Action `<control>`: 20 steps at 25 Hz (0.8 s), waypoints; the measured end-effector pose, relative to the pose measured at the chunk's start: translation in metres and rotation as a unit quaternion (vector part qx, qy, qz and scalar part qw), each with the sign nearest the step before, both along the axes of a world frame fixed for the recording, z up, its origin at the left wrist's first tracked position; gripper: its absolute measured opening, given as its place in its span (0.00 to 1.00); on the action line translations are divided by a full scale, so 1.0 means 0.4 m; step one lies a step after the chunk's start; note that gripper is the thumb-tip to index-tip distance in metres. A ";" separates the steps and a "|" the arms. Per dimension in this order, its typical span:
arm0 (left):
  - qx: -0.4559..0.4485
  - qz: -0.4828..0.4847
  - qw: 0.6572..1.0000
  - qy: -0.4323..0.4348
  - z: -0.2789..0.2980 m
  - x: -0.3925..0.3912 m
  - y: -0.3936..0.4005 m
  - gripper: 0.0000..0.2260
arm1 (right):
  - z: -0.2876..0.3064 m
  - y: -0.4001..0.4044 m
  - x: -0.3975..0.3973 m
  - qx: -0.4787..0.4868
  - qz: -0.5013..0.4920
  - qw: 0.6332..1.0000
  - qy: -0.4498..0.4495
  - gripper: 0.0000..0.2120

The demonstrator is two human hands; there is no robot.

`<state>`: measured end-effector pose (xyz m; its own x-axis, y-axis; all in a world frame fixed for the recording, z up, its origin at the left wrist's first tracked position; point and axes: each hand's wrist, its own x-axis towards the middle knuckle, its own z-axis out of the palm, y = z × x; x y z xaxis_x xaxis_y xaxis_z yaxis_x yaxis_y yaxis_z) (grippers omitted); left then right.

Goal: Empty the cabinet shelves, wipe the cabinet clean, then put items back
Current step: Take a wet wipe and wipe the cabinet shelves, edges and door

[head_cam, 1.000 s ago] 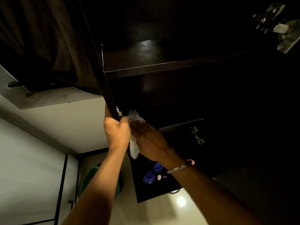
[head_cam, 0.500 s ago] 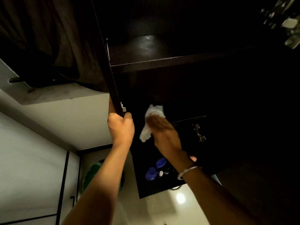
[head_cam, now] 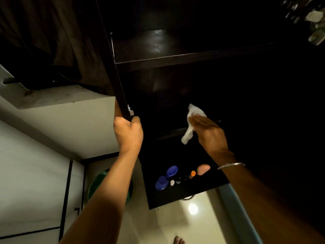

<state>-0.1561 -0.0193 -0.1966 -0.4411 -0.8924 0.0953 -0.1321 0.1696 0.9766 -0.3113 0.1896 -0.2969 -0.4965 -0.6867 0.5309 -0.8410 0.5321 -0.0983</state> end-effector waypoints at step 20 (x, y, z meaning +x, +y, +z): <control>0.011 -0.097 0.993 -0.062 0.038 0.099 -0.020 0.09 | 0.082 -0.281 0.258 0.120 -0.094 0.985 -0.083 0.14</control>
<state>-0.1166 -0.0274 -0.1812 -0.6116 -0.7911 0.0112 -0.2192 0.1830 0.9584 -0.2081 0.0773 -0.2639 -0.6934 -0.6700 0.2651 -0.7080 0.7019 -0.0781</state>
